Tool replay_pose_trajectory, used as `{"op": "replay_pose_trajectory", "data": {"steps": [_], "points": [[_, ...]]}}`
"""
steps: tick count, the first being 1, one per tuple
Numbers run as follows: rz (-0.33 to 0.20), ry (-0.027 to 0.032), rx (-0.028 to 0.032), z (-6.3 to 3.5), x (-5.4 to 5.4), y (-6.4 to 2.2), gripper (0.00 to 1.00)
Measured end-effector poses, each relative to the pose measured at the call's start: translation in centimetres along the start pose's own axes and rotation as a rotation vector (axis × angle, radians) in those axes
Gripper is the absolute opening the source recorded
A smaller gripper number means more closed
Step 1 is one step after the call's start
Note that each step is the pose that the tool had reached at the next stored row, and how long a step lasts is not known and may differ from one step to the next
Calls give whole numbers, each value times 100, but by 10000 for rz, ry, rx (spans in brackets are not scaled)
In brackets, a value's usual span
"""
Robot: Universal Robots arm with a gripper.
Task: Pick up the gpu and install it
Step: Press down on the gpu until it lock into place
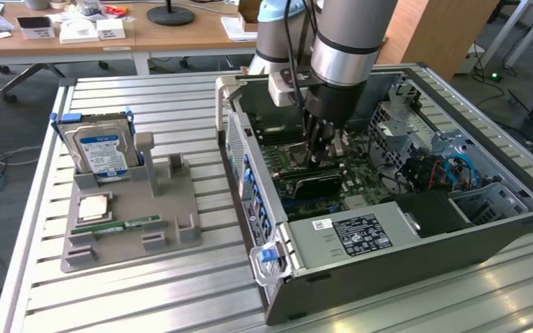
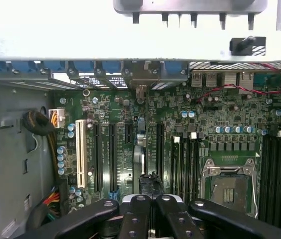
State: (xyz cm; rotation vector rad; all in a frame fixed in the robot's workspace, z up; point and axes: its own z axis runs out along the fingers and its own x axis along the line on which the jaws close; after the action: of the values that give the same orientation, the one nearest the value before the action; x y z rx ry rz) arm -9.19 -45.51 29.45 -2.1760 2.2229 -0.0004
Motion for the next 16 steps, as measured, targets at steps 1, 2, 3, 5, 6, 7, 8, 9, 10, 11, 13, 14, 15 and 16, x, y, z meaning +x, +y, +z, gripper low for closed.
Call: {"op": "replay_pose_trajectory", "data": {"steps": [1,2,3,5,6,7,8,9,10,11,13,14,15,16], "points": [[0,0,1,-20,-1,-2,11],[0,3,1,-41,-1,-4,11],[0,4,1,-63,-1,-7,11],[-1,6,1,-100,-2,-13,11],[-1,8,0,-118,-3,-15,11],[0,9,0,-134,-3,-18,11],[-1,9,0,-148,-4,-21,11],[0,10,0,-161,-4,-23,11],[0,12,1,-173,-4,-26,11],[1,14,1,-185,-5,-27,11],[0,17,1,-207,-5,-32,11],[-1,19,1,-217,-6,-34,11],[-1,21,1,-228,-6,-37,11],[0,23,0,-239,-6,-39,11]]}}
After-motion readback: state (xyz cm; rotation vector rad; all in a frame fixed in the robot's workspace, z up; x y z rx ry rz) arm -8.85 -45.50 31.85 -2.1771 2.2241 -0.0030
